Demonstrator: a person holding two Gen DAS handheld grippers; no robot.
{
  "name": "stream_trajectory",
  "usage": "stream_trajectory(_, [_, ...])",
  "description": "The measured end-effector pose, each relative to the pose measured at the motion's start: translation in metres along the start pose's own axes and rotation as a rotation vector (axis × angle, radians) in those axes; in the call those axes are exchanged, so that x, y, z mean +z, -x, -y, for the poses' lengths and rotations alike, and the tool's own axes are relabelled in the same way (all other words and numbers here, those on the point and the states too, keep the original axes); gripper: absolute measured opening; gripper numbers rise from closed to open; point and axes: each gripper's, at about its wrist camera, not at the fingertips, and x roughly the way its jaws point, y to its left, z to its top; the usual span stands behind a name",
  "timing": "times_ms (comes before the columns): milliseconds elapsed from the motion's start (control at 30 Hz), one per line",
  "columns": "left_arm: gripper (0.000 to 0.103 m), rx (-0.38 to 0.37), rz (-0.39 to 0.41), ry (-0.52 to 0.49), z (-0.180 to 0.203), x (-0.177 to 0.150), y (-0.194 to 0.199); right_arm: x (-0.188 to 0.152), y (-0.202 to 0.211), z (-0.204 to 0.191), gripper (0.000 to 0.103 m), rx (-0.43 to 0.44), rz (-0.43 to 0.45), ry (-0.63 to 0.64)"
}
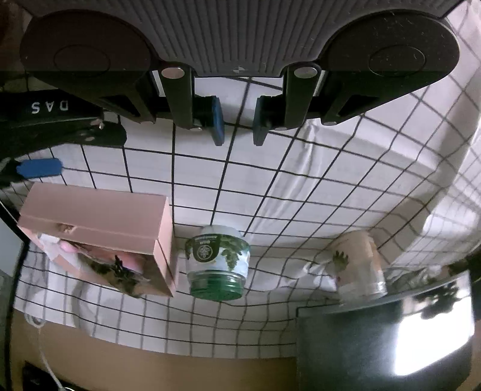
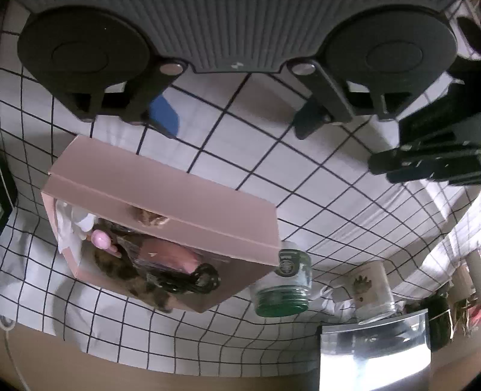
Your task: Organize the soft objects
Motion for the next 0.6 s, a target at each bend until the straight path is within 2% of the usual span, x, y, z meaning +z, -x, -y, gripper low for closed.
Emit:
stream_trajectory(67, [0.023, 0.019, -0.004, 0.024, 0.004, -0.001, 0.000, -0.002, -0.003, 0.005, 0.103, -0.015, 0.003, -0.010])
stream_trajectory(233, [0.023, 0.034, 0.002, 0.054, 0.018, -0.005, 0.006, -0.005, -0.006, 0.015, 0.103, 0.011, 0.038, 0.014])
stream_trajectory(367, [0.024, 0.039, 0.028, 0.067, 0.028, -0.013, 0.011, -0.011, -0.009, 0.018, 0.103, 0.024, 0.112, 0.027])
stream_trajectory(600, [0.023, 0.065, 0.054, 0.070, 0.035, -0.018, 0.014, -0.011, -0.009, 0.022, 0.103, 0.039, 0.115, 0.019])
